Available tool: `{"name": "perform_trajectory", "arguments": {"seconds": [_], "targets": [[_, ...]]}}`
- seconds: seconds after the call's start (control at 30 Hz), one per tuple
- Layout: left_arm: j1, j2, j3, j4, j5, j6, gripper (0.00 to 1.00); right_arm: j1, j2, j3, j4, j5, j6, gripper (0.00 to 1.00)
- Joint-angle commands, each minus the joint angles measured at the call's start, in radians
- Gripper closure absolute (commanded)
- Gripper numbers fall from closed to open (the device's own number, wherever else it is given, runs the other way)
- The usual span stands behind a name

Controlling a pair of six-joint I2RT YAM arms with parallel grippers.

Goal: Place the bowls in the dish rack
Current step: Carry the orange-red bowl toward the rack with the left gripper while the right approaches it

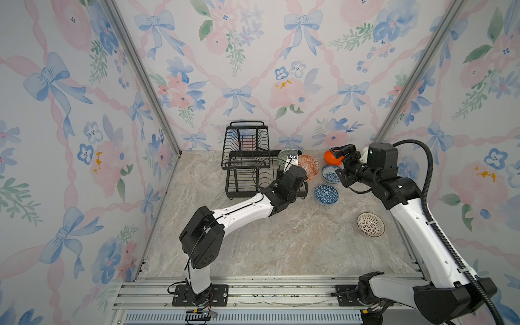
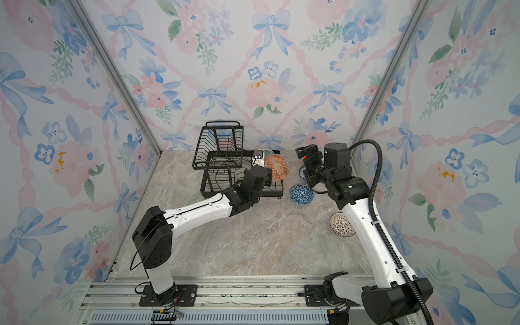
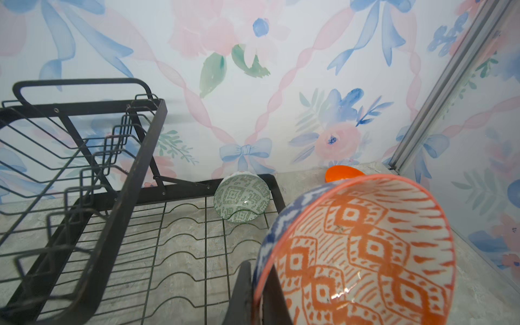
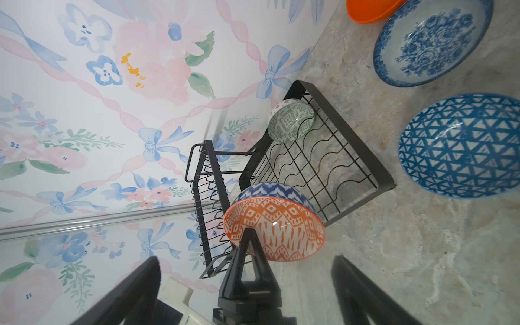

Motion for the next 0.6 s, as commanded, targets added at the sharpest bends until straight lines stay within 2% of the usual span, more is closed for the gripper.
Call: {"name": "perform_trajectory", "arguments": {"seconds": [0.0, 0.23, 0.3, 0.57], "targets": [[0.005, -0.009, 0.016, 0.148, 0.014, 0.062, 1.0, 0.031, 0.038, 0.035, 0.068, 0.021, 0.081, 0.03], [0.005, -0.001, 0.005, 0.188, 0.02, 0.088, 1.0, 0.106, 0.124, 0.099, 0.121, 0.038, 0.138, 0.03], [0.005, -0.011, -0.012, 0.212, 0.026, 0.086, 1.0, 0.114, 0.141, 0.09, 0.15, 0.04, 0.171, 0.0], [0.003, -0.039, -0.046, 0.238, 0.025, 0.08, 1.0, 0.125, 0.216, 0.132, 0.193, 0.07, 0.233, 0.09]]}}
